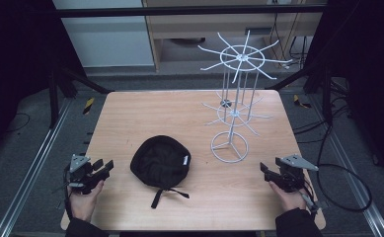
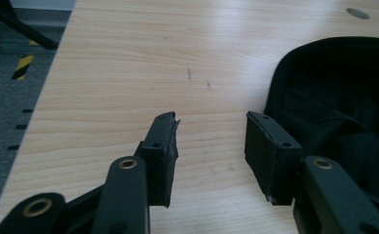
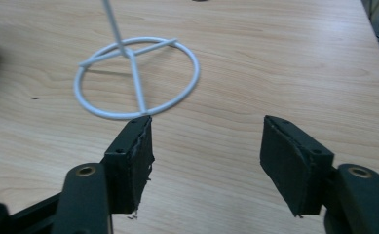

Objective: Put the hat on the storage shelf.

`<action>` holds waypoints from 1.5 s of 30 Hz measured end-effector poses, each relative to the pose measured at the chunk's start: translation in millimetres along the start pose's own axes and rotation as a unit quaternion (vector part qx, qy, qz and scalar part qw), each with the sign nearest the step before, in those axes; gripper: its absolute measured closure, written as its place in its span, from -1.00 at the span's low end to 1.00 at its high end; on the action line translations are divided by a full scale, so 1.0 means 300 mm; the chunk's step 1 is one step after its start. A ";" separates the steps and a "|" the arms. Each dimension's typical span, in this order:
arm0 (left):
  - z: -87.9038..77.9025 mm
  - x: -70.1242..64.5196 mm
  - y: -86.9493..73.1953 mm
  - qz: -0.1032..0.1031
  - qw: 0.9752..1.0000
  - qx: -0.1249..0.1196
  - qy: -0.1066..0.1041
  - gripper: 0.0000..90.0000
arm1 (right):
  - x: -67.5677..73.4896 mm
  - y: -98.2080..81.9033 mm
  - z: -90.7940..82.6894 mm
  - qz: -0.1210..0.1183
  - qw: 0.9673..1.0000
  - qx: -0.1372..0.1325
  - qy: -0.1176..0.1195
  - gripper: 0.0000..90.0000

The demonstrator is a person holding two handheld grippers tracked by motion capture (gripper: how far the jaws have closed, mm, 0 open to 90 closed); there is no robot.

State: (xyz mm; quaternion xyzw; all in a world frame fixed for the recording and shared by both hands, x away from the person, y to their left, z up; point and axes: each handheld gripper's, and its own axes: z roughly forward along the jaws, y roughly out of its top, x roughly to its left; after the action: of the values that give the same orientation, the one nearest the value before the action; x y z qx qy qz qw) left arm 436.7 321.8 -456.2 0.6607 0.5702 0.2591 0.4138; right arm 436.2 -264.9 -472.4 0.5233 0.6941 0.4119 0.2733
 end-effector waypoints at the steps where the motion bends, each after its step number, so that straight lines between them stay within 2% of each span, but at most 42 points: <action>1: 0.000 0.000 0.000 0.000 1.000 0.000 0.000 0.25 | 0.000 0.000 0.000 0.000 1.000 0.000 0.000 -0.16; 3: -0.001 -0.012 0.001 0.004 1.000 0.005 -0.009 0.26 | 0.019 0.004 -0.008 -0.006 1.000 -0.002 0.009 -0.11; 8: -0.004 -0.033 0.004 0.011 1.000 0.009 -0.022 0.33 | 0.070 0.024 -0.029 -0.003 0.999 -0.008 0.036 0.04; 14: 0.012 -0.050 0.008 0.022 0.999 0.014 -0.040 0.29 | 0.134 0.042 -0.034 -0.010 0.998 -0.015 0.065 0.11; 17: 0.018 -0.057 0.014 0.024 0.998 0.014 -0.057 0.28 | 0.167 0.053 -0.029 -0.018 0.997 -0.017 0.078 0.12; 21: 0.023 -0.062 0.021 0.031 0.998 0.014 -0.058 0.28 | 0.194 0.065 -0.021 -0.021 0.995 -0.017 0.092 0.08; 22: 0.027 -0.068 0.022 0.035 0.998 0.011 -0.058 0.28 | 0.215 0.072 -0.009 -0.030 0.994 -0.018 0.105 0.08; 26: 0.038 -0.082 0.028 0.040 0.997 0.012 -0.060 0.29 | 0.252 0.086 0.011 -0.045 0.992 -0.020 0.114 0.07; 30: 0.053 -0.094 0.032 0.042 0.997 0.012 -0.064 0.34 | 0.300 0.107 0.029 -0.058 0.989 -0.024 0.133 0.07; 39: 0.081 -0.102 0.026 0.057 0.996 0.037 -0.060 0.38 | 0.397 0.151 0.066 -0.072 0.984 -0.030 0.160 0.06; 45: 0.110 -0.114 0.016 0.059 0.995 0.056 -0.058 0.35 | 0.483 0.188 0.107 -0.080 0.981 -0.030 0.177 0.06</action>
State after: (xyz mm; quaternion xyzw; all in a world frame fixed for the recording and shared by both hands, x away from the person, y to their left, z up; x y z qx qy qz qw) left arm 458.8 280.3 -464.8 0.7288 0.5193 0.2122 0.3927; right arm 446.6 -111.4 -432.9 0.3766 0.7585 0.4954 0.1936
